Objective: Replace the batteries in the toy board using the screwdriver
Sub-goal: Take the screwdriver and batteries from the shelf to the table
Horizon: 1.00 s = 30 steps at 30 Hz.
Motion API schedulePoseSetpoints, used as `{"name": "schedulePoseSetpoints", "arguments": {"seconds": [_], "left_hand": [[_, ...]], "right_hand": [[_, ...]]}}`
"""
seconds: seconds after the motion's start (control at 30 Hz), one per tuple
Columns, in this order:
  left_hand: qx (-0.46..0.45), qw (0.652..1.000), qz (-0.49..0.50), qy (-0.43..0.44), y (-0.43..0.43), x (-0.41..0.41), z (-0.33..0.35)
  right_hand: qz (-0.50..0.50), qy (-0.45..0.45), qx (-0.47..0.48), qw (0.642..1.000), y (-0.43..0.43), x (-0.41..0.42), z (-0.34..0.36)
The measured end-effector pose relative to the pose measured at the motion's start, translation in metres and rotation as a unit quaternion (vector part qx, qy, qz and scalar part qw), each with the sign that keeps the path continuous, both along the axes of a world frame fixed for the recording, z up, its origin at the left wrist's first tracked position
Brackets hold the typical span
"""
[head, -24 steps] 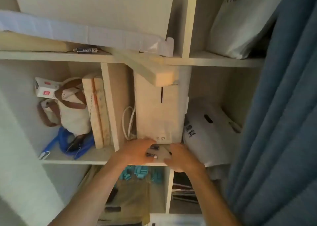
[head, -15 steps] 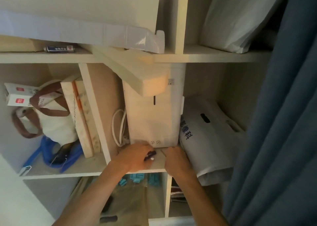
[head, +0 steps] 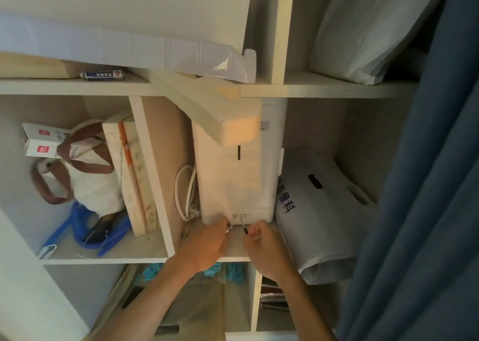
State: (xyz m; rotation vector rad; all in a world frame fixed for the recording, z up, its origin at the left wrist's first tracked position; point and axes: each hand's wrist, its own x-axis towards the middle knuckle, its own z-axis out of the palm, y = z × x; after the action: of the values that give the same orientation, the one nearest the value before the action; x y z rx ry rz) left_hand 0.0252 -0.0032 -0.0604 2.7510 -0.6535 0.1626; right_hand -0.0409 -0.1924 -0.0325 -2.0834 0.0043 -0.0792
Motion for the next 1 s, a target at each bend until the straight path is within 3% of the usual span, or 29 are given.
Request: {"name": "schedulePoseSetpoints", "arguments": {"seconds": [0.07,0.17,0.33,0.53,0.73,0.9,1.0], "left_hand": [[-0.165,0.986,0.014,0.033,0.005,-0.020,0.011],[-0.373,0.925,0.067,0.029,0.024,-0.063,0.033],[-0.491,0.859,0.141,-0.017,0.095,-0.145,0.053],[-0.490,0.823,0.267,-0.104,0.201,-0.250,0.056],[-0.456,0.772,0.417,-0.151,0.325,-0.397,0.037],[-0.420,0.734,0.498,-0.191,0.440,-0.518,0.033],[-0.407,0.713,0.530,-0.212,0.503,-0.566,0.037]], "right_hand": [[0.025,-0.025,0.090,0.995,0.002,-0.004,0.006],[0.089,-0.051,0.225,0.969,0.018,-0.008,0.018],[0.219,-0.041,0.260,0.940,0.089,-0.027,0.038],[0.345,0.003,0.261,0.901,0.213,-0.079,0.033],[0.489,0.030,0.232,0.841,0.369,-0.164,0.018],[0.561,0.048,0.249,0.788,0.509,-0.247,0.013],[0.583,0.032,0.232,0.778,0.589,-0.289,0.007]]}}
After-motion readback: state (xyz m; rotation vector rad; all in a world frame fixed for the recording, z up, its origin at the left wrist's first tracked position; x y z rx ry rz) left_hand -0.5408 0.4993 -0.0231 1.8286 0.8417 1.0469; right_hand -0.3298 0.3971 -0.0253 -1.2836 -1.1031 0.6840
